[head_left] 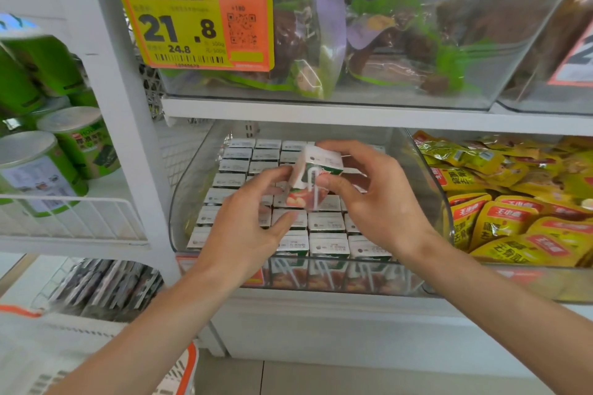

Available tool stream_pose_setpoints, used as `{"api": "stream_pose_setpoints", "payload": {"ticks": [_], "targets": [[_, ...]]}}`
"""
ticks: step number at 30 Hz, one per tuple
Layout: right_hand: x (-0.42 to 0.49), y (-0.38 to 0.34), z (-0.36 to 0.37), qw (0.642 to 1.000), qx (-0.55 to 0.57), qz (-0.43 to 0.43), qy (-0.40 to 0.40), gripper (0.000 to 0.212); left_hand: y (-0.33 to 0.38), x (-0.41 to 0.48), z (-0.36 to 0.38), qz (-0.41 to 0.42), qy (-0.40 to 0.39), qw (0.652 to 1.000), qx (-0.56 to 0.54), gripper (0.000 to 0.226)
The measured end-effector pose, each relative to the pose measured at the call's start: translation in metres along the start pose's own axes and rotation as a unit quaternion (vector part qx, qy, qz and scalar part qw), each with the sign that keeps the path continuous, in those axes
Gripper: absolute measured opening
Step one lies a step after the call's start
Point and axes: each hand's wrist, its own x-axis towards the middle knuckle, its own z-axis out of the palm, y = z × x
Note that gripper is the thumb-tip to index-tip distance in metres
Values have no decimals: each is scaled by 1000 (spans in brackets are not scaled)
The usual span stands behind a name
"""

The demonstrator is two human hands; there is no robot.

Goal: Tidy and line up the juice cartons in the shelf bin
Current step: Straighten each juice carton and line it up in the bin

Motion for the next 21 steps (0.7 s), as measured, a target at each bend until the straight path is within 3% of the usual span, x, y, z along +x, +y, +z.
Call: {"api": "stream_pose_setpoints", "payload": {"ticks": [4,11,21], "targets": [[13,11,-2,997,-63,-9,33,36,-6,-1,1,-14,7,999,40,59],[32,30,-18,990,-142,1,12,37,-12,-4,-3,-10,-38,996,77,37],[39,44,-11,964,-230,6,-133,34,-14,-2,-1,-11,-37,996,77,36]]}}
